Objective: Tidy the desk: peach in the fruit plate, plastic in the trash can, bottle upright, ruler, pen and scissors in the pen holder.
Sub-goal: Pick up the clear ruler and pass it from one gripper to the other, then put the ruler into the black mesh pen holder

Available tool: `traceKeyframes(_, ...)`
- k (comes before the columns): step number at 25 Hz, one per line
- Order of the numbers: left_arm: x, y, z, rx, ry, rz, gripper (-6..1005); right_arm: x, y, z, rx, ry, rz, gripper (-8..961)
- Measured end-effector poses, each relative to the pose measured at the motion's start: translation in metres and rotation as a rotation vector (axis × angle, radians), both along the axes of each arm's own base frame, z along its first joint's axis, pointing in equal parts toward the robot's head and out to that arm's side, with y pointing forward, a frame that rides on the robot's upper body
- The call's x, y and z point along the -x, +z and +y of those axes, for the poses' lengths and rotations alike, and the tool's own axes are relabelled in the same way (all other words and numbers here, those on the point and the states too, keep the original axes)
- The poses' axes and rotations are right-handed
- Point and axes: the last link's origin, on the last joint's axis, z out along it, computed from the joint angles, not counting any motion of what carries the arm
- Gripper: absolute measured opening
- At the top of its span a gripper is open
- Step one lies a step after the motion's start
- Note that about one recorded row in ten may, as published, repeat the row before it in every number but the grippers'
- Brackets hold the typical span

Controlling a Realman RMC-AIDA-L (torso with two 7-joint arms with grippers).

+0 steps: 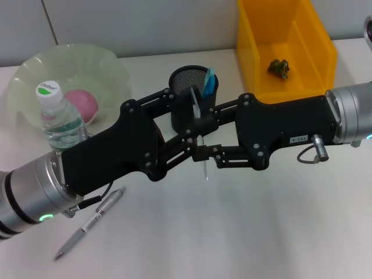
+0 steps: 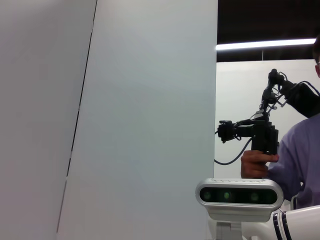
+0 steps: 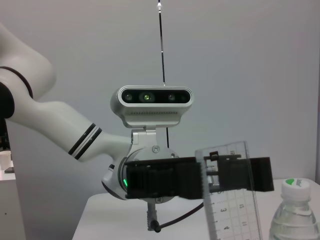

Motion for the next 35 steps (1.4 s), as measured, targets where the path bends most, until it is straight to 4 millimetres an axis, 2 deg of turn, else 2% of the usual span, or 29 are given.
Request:
traceKeyframes(5,-0.001,0.0,-0.001,0.005,-0.007,-0.002,385,0.0,0.0,0.0,-0.002,-0.001,0.0,408)
traceKeyframes(9,-0.001,0.002,-0.001,0.004,-0.014,-0.009,590,0.0,0.0,0.0,-0.001,0.0,0.0,406)
traceKeyframes(15,0.008,0.011,0.001,-0.035,0.028,-0.023,693,-0.003,0.005,-0.001,-0.026,-0.017,0.036,398)
traceKeyframes(17,0.01,0.013,0.002,-0.044,0.039,-0.024,765,-0.004,0.006,-0.002,-0.034,-0.02,0.046,394)
traceKeyframes(24,0.028,0.022,-0.001,-0.092,0.105,-0.029,764,-0.011,0.016,0.003,-0.134,-0.069,0.099,387)
traceKeyframes(28,0.039,0.027,-0.004,-0.114,0.144,-0.025,763,-0.014,0.018,0.014,-0.218,-0.132,0.13,390)
traceKeyframes(30,0.047,0.03,-0.008,-0.124,0.169,-0.018,763,-0.017,0.017,0.024,-0.32,-0.168,0.196,392)
traceKeyframes(32,0.047,0.03,-0.008,-0.124,0.169,-0.018,763,-0.017,0.016,0.027,-0.353,-0.174,0.219,393)
traceKeyframes(35,0.072,0.036,-0.025,-0.166,0.232,0.016,762,-0.013,0.013,0.04,-0.475,-0.188,0.302,395)
